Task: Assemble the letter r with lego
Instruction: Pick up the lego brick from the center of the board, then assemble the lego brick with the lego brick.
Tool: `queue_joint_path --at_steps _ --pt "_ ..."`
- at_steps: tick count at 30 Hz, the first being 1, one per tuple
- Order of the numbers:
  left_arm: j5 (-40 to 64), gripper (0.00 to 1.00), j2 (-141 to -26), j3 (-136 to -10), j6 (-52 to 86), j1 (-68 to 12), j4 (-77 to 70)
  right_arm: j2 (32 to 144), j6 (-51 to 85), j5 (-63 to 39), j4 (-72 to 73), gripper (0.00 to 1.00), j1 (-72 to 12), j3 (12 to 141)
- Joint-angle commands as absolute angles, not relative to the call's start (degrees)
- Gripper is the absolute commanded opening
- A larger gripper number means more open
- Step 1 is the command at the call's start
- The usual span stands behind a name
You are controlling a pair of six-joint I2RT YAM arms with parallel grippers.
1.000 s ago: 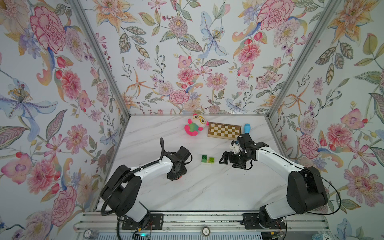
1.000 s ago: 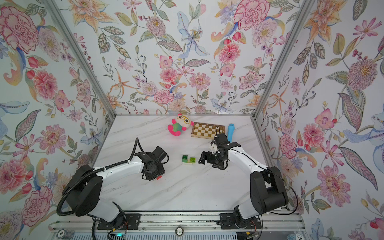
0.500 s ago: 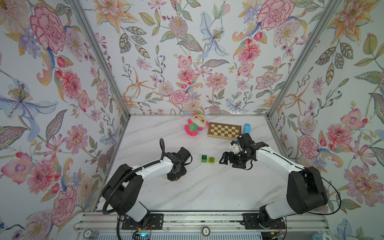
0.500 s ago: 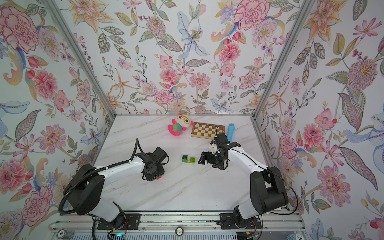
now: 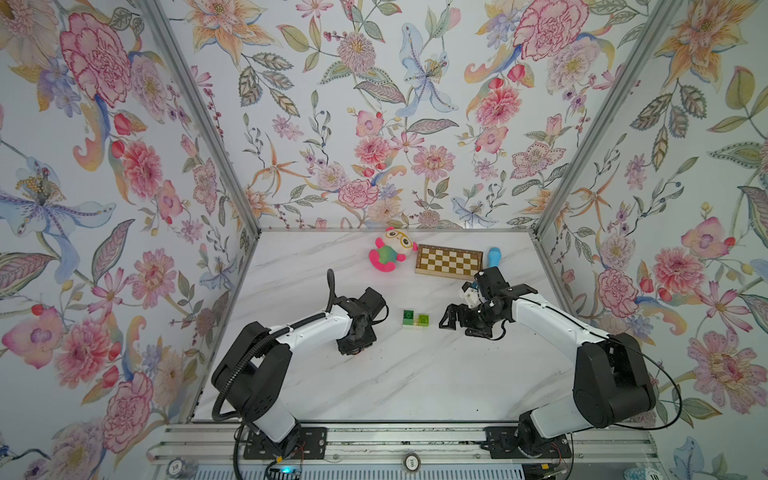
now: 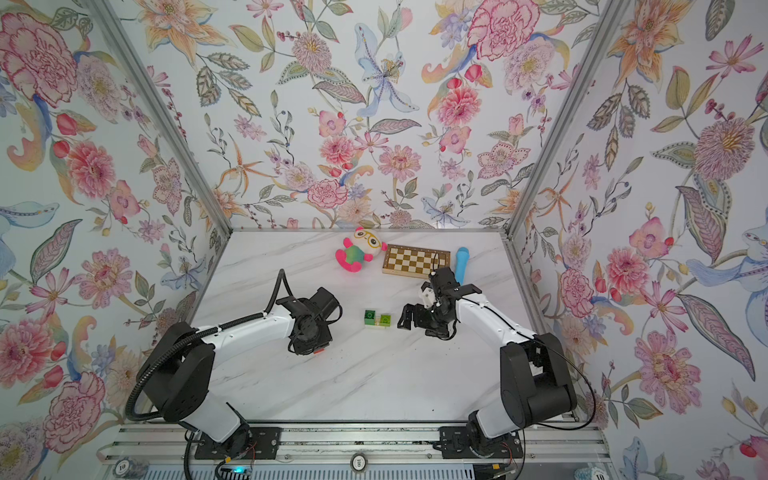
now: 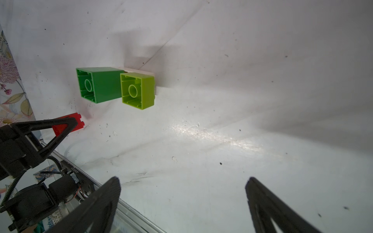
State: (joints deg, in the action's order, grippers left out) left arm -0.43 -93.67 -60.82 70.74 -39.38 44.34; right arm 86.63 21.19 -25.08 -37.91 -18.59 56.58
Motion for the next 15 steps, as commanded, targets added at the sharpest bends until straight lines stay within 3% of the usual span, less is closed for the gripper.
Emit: queue_joint_path --at_steps 1,9,15 --pt "-2.53 0.27 -96.45 -68.93 63.92 -39.2 50.49 86.87 20.88 -24.97 -38.42 0.99 -18.29 56.12" --pt "-3.53 0.26 -107.72 -92.92 54.24 -39.54 60.49 86.84 22.64 -22.67 -37.97 0.99 -18.23 55.9" --pt "-2.18 0.26 -112.76 -102.73 51.02 -40.57 63.36 87.5 24.73 -21.82 -36.5 0.99 -18.17 54.78"
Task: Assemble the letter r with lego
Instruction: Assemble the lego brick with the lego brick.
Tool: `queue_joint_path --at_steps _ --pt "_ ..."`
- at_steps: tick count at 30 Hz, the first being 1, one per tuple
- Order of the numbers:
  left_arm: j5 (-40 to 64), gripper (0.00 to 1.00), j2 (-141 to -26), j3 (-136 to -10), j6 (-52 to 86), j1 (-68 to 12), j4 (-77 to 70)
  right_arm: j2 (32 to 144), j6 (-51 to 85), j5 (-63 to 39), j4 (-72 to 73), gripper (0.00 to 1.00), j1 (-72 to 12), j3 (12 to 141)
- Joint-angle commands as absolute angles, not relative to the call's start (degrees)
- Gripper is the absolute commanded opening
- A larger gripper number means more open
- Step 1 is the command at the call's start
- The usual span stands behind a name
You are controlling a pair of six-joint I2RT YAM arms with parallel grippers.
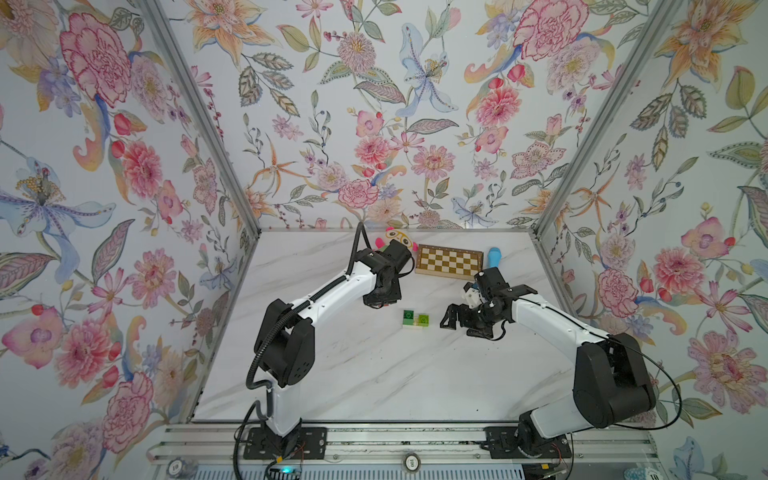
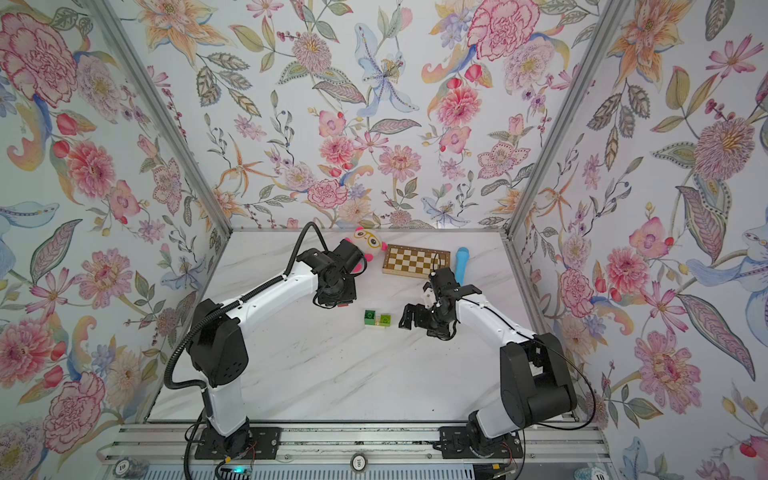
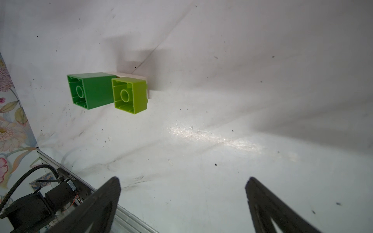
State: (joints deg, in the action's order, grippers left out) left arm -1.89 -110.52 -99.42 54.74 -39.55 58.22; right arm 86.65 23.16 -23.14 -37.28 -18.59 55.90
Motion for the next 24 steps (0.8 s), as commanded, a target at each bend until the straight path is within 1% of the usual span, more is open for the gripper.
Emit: queue_joint_path --at_steps 1,8,12,24 --pt "-2.31 0.26 -113.66 -103.96 50.57 -40.92 63.96 87.9 25.0 -21.4 -36.58 0.99 -18.19 54.83" --pt "-2.09 0.26 -118.67 -110.79 48.0 -44.03 66.6 87.41 27.25 -20.04 -36.21 0.99 -17.44 53.71" --pt "-1.93 0.26 -120.74 -113.9 47.38 -45.76 67.41 86.11 28.43 -20.5 -36.2 0.99 -15.68 51.34" --pt "-2.73 0.26 -121.98 -112.41 48.14 -48.07 66.04 83.76 27.34 -22.06 -36.33 0.99 -14.0 49.44"
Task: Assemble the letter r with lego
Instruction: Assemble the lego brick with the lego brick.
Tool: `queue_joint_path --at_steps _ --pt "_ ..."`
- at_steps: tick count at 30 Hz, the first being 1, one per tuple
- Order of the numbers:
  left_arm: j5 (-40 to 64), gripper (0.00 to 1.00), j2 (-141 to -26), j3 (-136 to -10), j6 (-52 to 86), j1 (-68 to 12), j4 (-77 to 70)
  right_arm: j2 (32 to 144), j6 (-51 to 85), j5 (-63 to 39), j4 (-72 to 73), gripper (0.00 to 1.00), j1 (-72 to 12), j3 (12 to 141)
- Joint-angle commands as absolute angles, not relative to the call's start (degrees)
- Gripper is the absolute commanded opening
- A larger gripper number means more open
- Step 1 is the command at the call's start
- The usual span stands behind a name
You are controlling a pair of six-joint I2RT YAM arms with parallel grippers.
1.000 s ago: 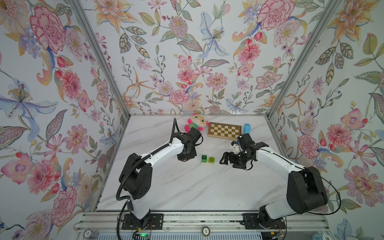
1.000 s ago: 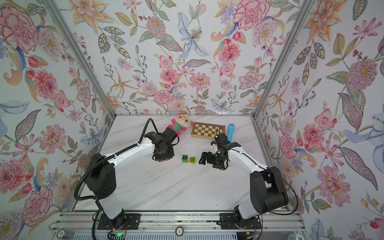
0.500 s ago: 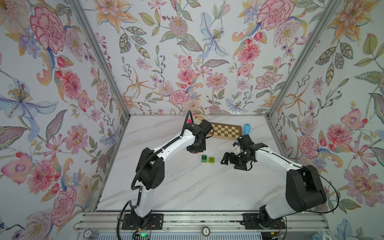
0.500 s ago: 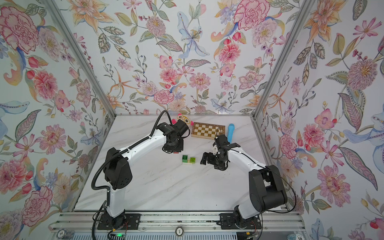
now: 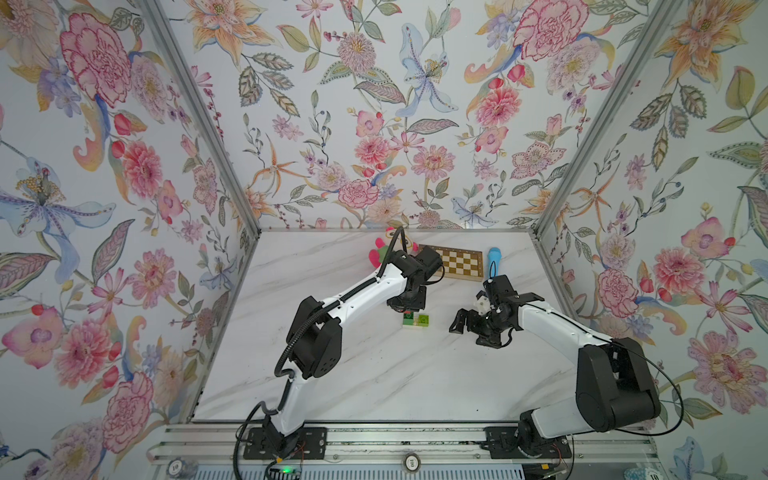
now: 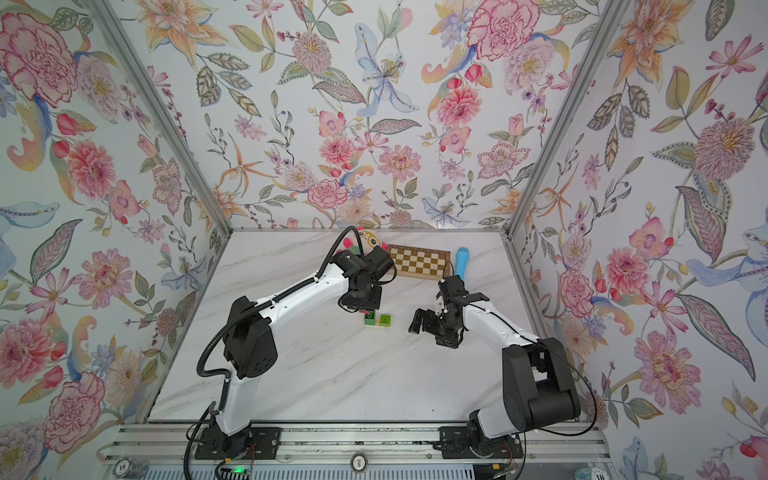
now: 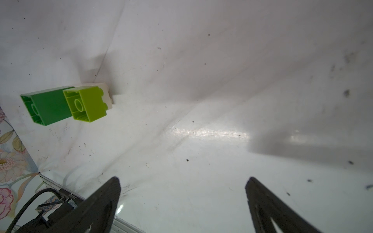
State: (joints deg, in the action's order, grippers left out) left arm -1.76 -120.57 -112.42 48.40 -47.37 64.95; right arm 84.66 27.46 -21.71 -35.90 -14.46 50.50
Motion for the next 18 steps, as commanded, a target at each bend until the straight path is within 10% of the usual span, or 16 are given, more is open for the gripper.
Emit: queue_joint_path --at_steps 1,18 --pt "-2.85 0.26 -122.08 -112.3 48.38 -48.28 65.89 83.69 27.25 -22.23 -36.41 0.99 -13.9 49.39" --pt "-0.63 0.26 -124.89 -112.97 49.13 -48.43 63.98 81.95 26.33 -23.71 -36.4 0.99 -11.39 47.41"
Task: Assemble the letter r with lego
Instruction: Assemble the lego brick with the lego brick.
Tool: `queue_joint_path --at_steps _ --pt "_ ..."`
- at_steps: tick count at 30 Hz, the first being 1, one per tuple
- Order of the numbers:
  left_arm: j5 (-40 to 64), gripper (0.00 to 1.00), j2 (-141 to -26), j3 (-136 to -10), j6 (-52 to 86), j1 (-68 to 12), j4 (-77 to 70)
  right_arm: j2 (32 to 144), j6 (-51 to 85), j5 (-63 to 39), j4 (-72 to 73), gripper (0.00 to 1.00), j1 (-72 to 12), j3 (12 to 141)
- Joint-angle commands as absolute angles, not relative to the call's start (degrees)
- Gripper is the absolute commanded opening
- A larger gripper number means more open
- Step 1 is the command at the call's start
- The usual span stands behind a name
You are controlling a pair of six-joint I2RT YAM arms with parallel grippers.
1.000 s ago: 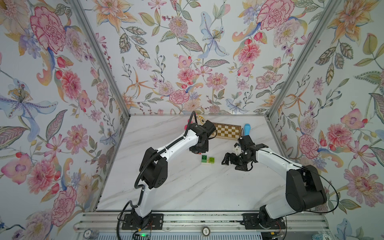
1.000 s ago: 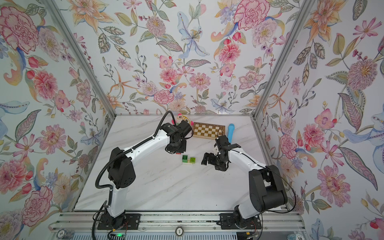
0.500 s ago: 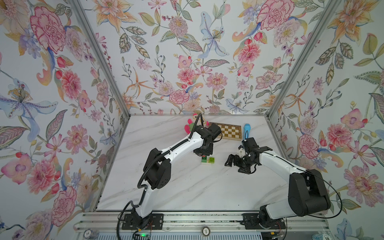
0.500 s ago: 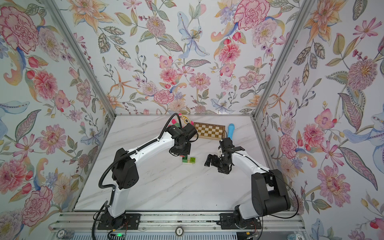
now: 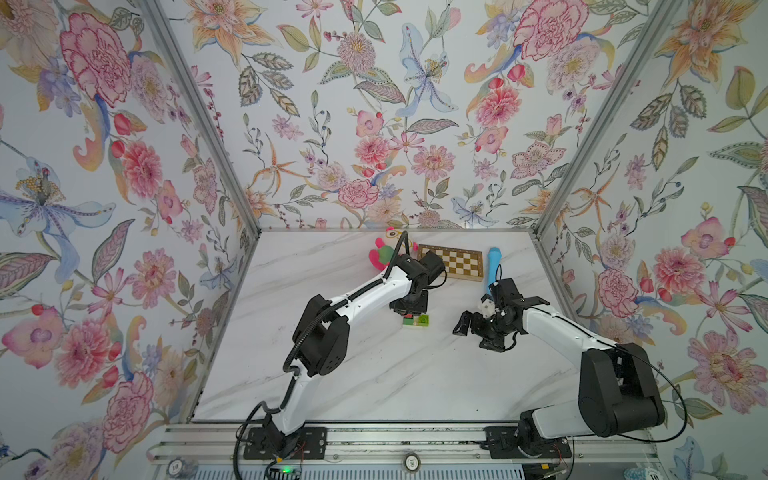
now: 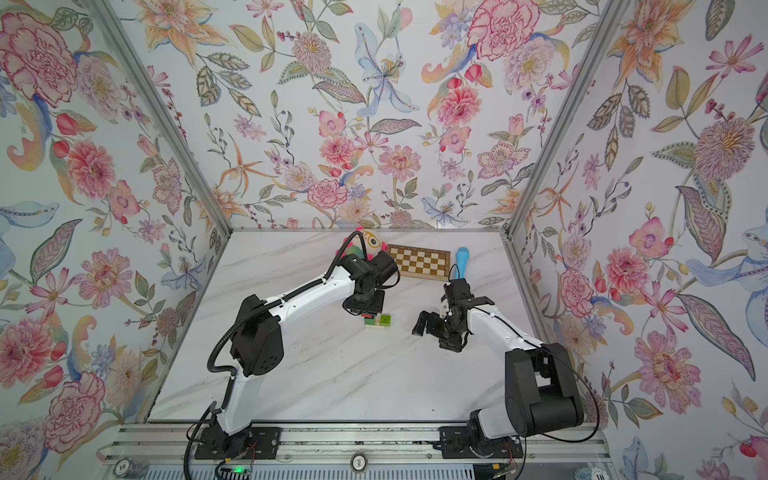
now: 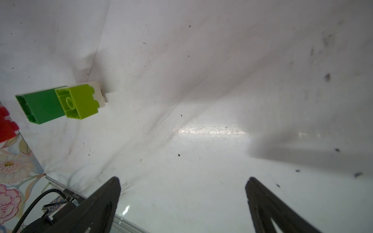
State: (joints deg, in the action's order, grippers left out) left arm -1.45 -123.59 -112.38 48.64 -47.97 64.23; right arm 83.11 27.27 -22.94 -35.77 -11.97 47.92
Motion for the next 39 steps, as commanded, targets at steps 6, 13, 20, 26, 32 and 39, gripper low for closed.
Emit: queue_joint_path --at_steps 6,13,20,26,32,39 --pt "-0.22 0.26 -126.36 -114.96 48.89 -48.46 64.41 82.26 25.94 -24.14 -36.39 0.99 -10.81 47.4" --pt "-0.16 0.26 -126.87 -115.54 48.97 -48.48 64.4 82.24 25.8 -24.31 -36.36 0.99 -10.28 47.11" --pt "-0.33 0.26 -126.91 -115.49 48.9 -48.36 64.48 82.27 25.67 -24.52 -36.39 0.99 -10.02 47.38" --pt "0.0 0.25 -127.16 -114.72 48.62 -48.26 63.92 82.09 25.75 -24.72 -36.4 0.99 -10.01 47.41" --pt "0.68 0.25 -126.92 -113.4 48.54 -48.34 62.77 82.0 25.65 -24.67 -36.73 0.99 -10.02 47.38" --pt "1.44 0.25 -126.48 -111.46 48.34 -48.01 61.33 82.08 25.56 -24.74 -37.0 0.99 -10.02 47.72"
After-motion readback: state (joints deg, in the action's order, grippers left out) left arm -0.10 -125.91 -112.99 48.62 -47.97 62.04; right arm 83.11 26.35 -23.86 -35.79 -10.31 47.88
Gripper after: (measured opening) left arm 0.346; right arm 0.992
